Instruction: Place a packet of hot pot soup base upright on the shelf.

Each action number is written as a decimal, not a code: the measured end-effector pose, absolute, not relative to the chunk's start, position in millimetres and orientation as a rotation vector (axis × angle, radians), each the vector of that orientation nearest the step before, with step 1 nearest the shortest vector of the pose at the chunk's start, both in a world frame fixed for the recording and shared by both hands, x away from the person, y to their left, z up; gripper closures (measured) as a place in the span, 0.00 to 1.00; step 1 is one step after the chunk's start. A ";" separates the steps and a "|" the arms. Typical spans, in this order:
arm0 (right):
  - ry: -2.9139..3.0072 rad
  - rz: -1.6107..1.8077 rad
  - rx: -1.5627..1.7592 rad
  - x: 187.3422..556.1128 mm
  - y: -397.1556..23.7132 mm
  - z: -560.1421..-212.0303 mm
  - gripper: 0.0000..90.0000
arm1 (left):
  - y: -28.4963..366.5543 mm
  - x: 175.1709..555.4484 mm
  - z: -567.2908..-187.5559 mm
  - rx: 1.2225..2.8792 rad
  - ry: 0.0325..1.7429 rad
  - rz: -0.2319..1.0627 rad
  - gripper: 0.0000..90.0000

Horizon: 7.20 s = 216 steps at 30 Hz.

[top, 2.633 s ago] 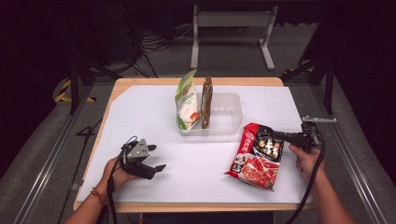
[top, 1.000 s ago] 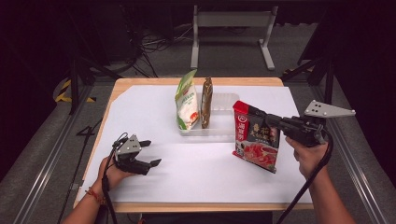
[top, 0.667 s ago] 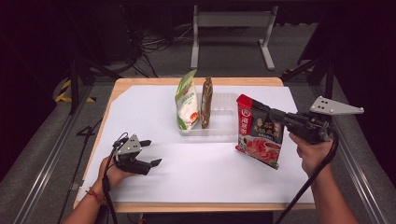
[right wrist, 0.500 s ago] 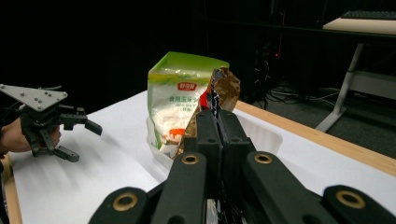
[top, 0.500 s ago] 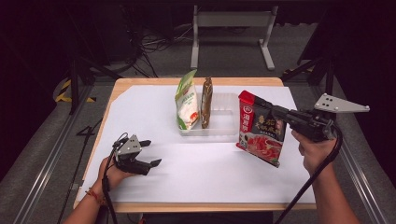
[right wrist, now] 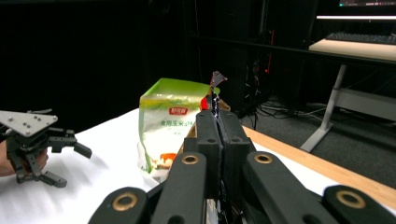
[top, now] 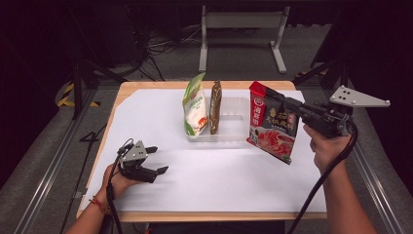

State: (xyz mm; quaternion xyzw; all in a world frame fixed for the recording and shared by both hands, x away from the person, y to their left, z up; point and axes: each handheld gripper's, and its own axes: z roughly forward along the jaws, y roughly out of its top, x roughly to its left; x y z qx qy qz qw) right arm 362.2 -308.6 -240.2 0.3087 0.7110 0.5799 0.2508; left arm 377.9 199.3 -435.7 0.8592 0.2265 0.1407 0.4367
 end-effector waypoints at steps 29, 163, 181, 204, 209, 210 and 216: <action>1.915 1.541 0.895 428.2 -263.0 -234.2 0.99 | 199.5 378.3 -436.3 2.135 0.558 0.345 0.21; 2.019 1.375 0.920 469.6 -244.4 -294.8 0.79 | 194.8 376.0 -437.9 2.227 0.581 0.509 0.08; 2.033 1.355 0.933 462.9 -243.3 -296.5 0.66 | 193.6 376.0 -438.1 2.230 0.585 0.508 0.08; 2.076 1.270 0.963 453.1 -252.6 -319.2 0.27 | 193.5 376.3 -440.1 2.251 0.582 0.510 0.08; 2.083 1.257 0.946 448.4 -254.7 -325.4 0.24 | 193.7 376.3 -440.5 2.257 0.581 0.512 0.08; 2.086 1.255 0.943 446.9 -255.2 -326.6 0.24 | 193.7 376.2 -440.5 2.257 0.581 0.511 0.08; 2.087 1.228 0.929 440.8 -259.0 -332.2 0.21 | 193.3 376.0 -440.4 2.257 0.580 0.513 0.08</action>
